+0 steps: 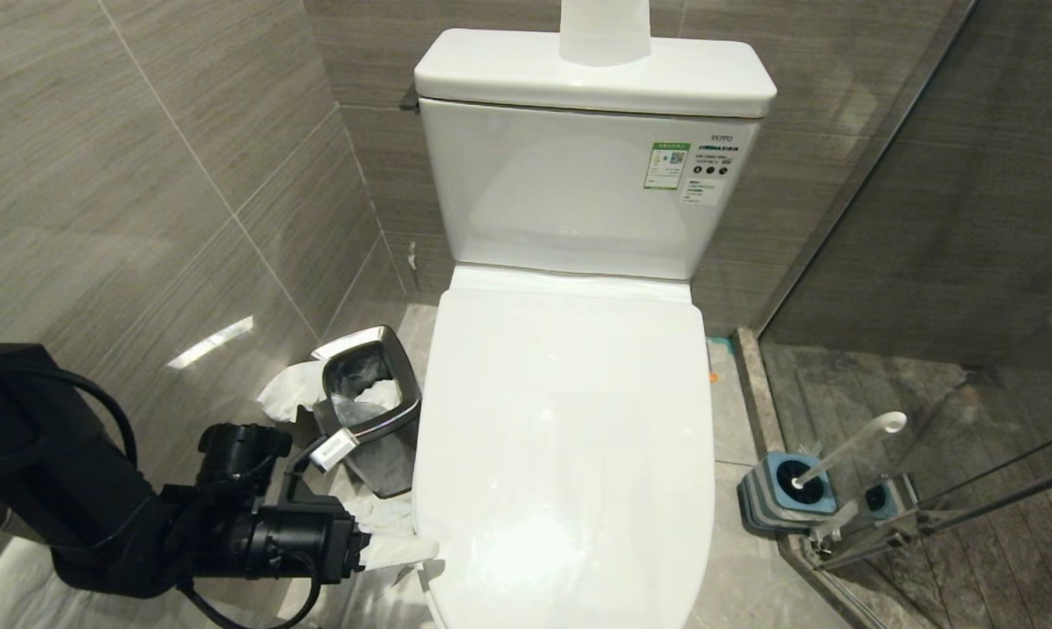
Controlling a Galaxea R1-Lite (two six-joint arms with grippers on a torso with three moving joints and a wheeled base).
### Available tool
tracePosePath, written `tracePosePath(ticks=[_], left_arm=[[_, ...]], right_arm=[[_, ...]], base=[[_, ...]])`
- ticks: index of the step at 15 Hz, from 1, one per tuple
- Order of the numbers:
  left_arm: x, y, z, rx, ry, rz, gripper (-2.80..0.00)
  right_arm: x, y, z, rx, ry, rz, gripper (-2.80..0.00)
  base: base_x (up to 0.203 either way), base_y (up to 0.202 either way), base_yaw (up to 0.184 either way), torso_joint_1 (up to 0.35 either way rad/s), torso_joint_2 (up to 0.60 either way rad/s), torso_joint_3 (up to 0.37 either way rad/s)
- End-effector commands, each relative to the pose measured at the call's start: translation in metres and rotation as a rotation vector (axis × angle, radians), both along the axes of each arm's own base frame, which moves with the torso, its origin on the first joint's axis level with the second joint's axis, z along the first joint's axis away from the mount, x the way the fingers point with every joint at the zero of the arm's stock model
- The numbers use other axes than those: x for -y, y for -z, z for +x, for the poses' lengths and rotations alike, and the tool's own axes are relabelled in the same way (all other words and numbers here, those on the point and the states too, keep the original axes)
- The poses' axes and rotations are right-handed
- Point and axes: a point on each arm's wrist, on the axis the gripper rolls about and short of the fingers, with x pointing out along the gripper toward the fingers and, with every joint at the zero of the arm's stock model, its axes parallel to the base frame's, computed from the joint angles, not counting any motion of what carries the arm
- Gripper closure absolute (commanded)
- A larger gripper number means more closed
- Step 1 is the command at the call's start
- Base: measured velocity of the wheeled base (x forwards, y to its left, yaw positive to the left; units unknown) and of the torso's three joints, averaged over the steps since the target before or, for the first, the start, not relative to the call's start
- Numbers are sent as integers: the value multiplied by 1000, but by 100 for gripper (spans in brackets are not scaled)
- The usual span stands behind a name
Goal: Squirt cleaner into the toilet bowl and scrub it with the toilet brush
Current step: Use the left hand to lift the toilet lid slightly
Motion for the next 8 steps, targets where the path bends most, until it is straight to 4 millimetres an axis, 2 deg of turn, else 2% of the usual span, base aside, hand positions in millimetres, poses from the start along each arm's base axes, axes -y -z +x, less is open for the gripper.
tracePosePath(ticks=[1, 6, 8], left_arm=[[-1, 0, -1, -7, 2, -7, -280], [3, 5, -12, -67, 26, -4, -280], [5, 5, -16, -95, 72, -58, -280]], right_arm=[[0, 0, 0, 0, 0, 0, 0], [0, 0, 0, 0, 0, 0, 0], [0, 0, 0, 0, 0, 0, 0]], base=[[0, 0, 0, 0, 0, 0], [0, 0, 0, 0, 0, 0], [0, 0, 0, 0, 0, 0]])
